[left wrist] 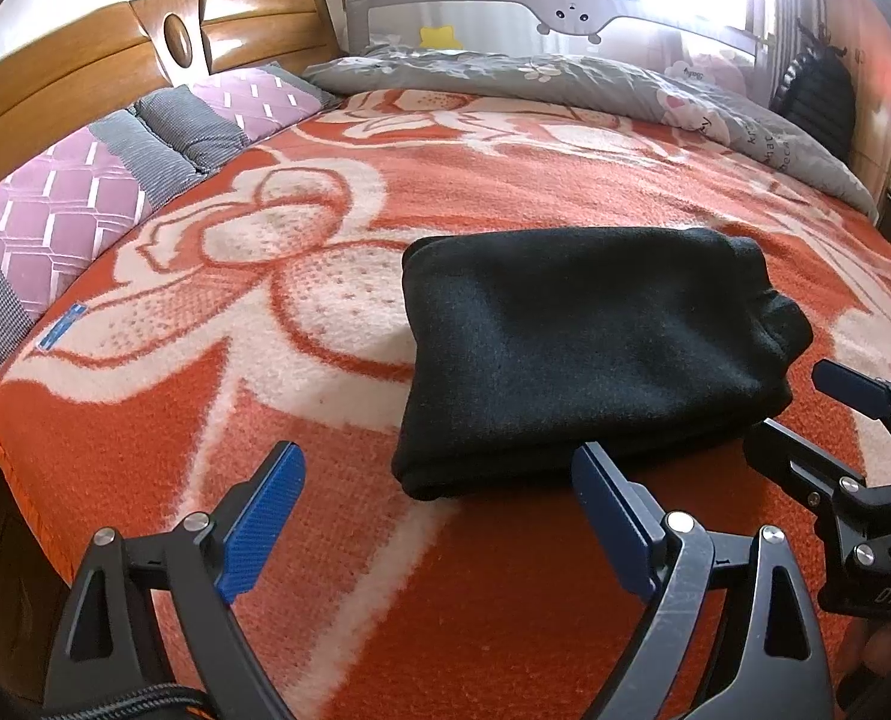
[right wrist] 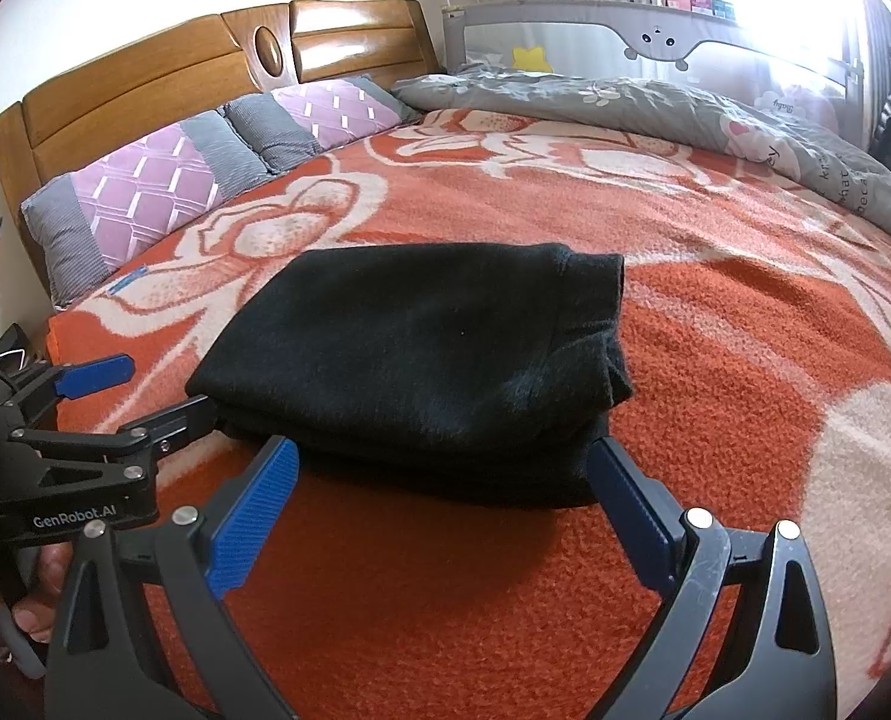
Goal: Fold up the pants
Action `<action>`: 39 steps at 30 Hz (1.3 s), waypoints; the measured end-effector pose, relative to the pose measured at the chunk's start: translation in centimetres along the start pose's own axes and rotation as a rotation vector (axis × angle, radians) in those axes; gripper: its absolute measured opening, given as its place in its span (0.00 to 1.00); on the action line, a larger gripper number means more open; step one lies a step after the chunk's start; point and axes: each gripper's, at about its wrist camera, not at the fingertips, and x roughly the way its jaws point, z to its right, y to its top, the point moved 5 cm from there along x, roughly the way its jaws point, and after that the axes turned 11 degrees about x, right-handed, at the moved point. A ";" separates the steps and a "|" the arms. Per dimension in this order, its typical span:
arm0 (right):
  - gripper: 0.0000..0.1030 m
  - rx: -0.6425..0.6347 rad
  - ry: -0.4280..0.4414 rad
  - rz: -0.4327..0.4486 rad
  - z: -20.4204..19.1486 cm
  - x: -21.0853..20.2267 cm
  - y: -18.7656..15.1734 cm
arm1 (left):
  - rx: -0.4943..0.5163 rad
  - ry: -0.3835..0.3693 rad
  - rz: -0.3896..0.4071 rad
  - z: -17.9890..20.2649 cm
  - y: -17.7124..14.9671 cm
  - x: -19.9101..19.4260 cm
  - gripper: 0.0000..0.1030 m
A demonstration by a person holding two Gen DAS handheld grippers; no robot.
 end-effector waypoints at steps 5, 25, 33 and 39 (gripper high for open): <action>0.94 0.001 0.002 0.001 0.0 0.0 0.2 | 0.000 0.000 -0.002 0.0 0.0 0.0 0.89; 0.94 0.023 -0.020 0.012 0.8 -0.5 1.0 | 0.000 -0.028 -0.028 0.0 1.5 0.1 0.89; 0.94 0.037 -0.028 0.016 1.4 -0.5 1.8 | -0.011 -0.026 -0.012 -0.3 2.0 -0.1 0.89; 0.94 0.040 -0.032 0.011 1.6 -0.5 1.9 | -0.017 -0.034 -0.007 -0.3 2.2 0.0 0.88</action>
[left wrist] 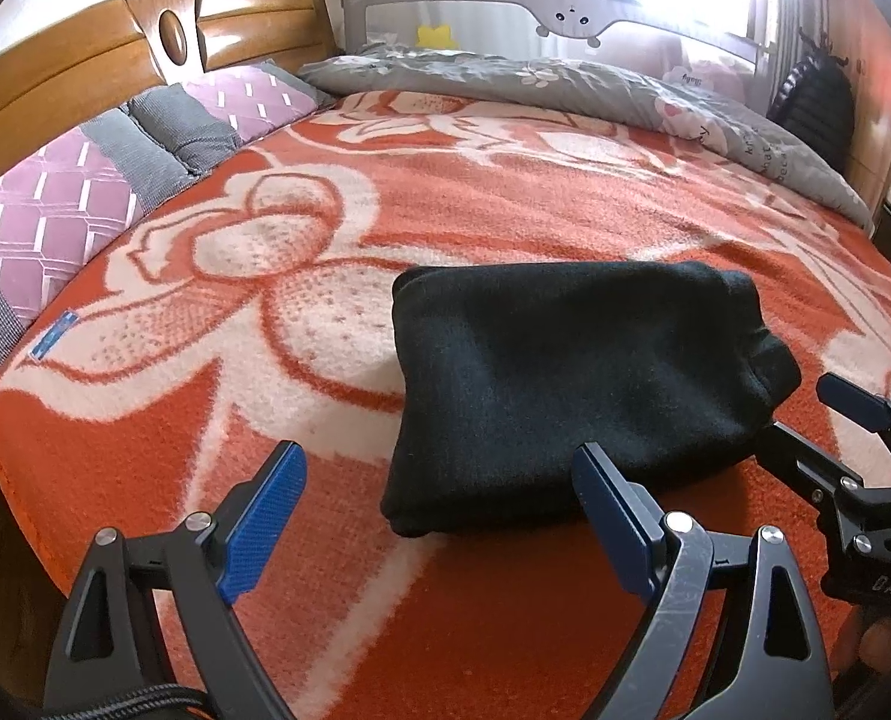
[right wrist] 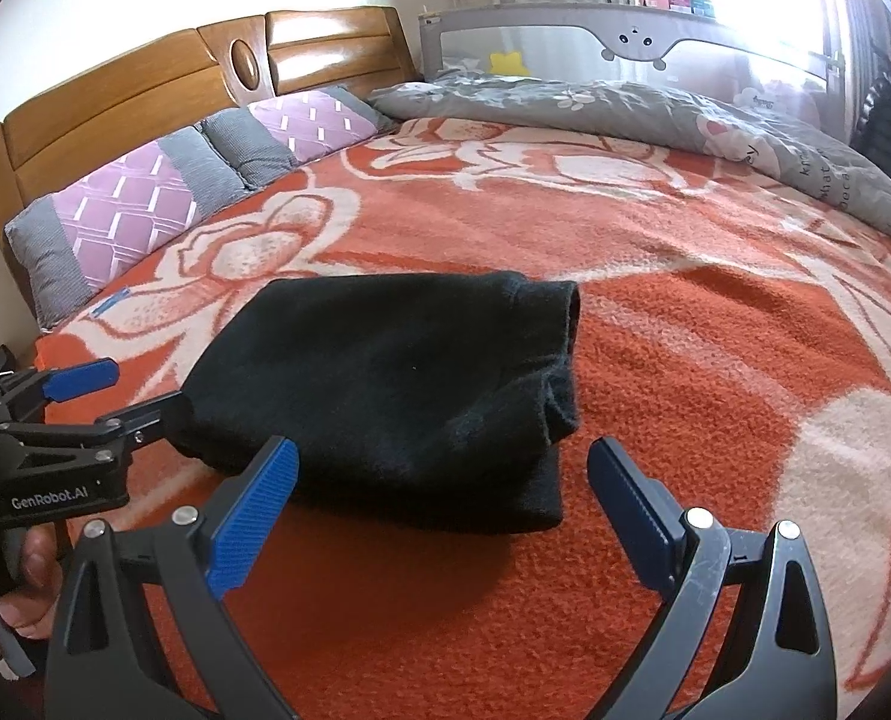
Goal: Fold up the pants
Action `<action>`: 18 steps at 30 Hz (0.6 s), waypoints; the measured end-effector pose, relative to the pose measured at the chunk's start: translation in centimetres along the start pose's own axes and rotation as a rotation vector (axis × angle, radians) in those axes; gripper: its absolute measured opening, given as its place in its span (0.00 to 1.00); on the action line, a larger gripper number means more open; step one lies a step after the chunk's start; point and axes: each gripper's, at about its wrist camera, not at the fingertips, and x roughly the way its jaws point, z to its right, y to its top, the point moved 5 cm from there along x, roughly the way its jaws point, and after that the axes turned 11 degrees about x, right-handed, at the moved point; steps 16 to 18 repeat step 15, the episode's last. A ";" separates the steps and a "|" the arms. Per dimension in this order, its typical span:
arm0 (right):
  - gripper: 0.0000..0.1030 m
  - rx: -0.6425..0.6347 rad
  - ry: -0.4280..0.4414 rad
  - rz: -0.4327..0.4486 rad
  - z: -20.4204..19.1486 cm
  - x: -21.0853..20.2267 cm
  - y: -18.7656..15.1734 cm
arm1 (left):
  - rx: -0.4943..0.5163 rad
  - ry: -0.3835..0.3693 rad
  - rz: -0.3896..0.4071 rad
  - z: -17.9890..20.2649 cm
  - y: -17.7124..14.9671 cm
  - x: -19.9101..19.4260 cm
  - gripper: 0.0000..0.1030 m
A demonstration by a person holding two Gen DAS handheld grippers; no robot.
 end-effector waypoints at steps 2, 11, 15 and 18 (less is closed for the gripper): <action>0.94 0.003 0.001 0.002 0.1 -0.1 0.0 | 0.000 0.002 -0.004 0.0 0.0 0.0 0.88; 0.94 0.020 0.006 0.000 0.6 -0.3 0.0 | 0.017 0.005 -0.012 0.4 0.4 0.1 0.88; 0.94 0.018 0.007 0.002 0.6 -0.3 -0.1 | 0.005 0.002 -0.039 0.4 0.4 0.4 0.88; 0.94 0.018 0.007 0.002 0.6 -0.3 -0.1 | 0.005 0.002 -0.039 0.4 0.4 0.4 0.88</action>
